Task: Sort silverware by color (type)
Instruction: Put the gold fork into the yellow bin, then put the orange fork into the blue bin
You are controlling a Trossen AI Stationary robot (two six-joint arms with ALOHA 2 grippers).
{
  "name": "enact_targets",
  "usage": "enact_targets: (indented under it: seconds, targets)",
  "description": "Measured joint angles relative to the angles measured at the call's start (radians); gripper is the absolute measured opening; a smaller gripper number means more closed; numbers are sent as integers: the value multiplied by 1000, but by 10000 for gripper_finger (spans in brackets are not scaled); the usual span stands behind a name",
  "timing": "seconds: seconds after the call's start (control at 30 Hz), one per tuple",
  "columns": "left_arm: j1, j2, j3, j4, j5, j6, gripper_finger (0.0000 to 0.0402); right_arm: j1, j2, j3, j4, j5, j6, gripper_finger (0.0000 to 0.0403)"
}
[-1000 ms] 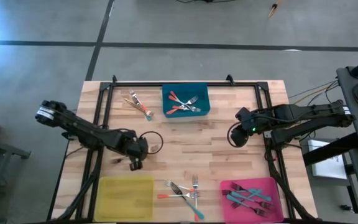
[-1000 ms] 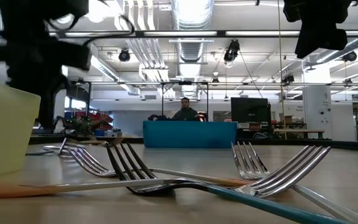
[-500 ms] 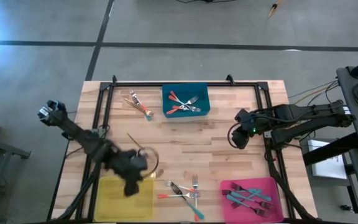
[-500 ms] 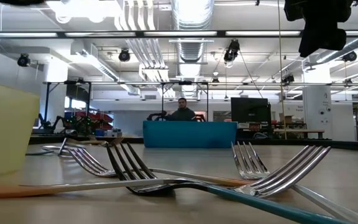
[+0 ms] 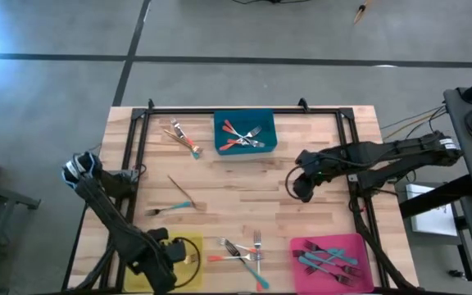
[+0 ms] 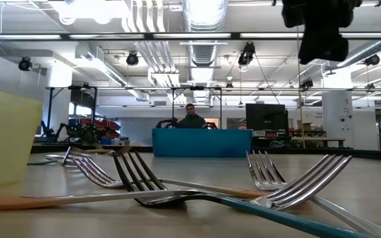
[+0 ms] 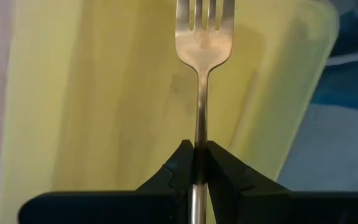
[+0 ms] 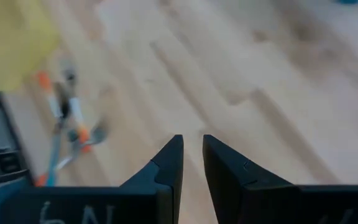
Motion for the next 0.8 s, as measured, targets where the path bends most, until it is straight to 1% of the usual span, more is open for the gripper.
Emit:
enact_targets:
  seconds: [0.07, 0.13, 0.27, 0.37, 0.53, 0.67, 0.8]
  targets:
    - [0, 21, -1, 1, 43, 0, 17, 9, 37, 13, 38, -42, -2, 59]
    - [-7, 32, -2, -1, 64, 4, 18, 19, 72, 38, 41, -61, -3, 70]
    - [-24, 30, -3, -6, 63, 46, 19, 30, 132, 102, 31, -61, -1, 99]
    - [-27, 18, -4, -6, 42, 82, 19, 34, 180, 159, 30, -61, 9, 120]
    - [-27, 18, -2, -4, 29, 111, 25, 36, 254, 240, 23, -57, 9, 142]
    - [-26, 18, -2, 12, 31, 111, 48, 36, 296, 288, 1, -55, 9, 148]
    - [-26, 18, -2, 82, 31, 111, 87, 36, 329, 331, -61, -54, 11, 148]
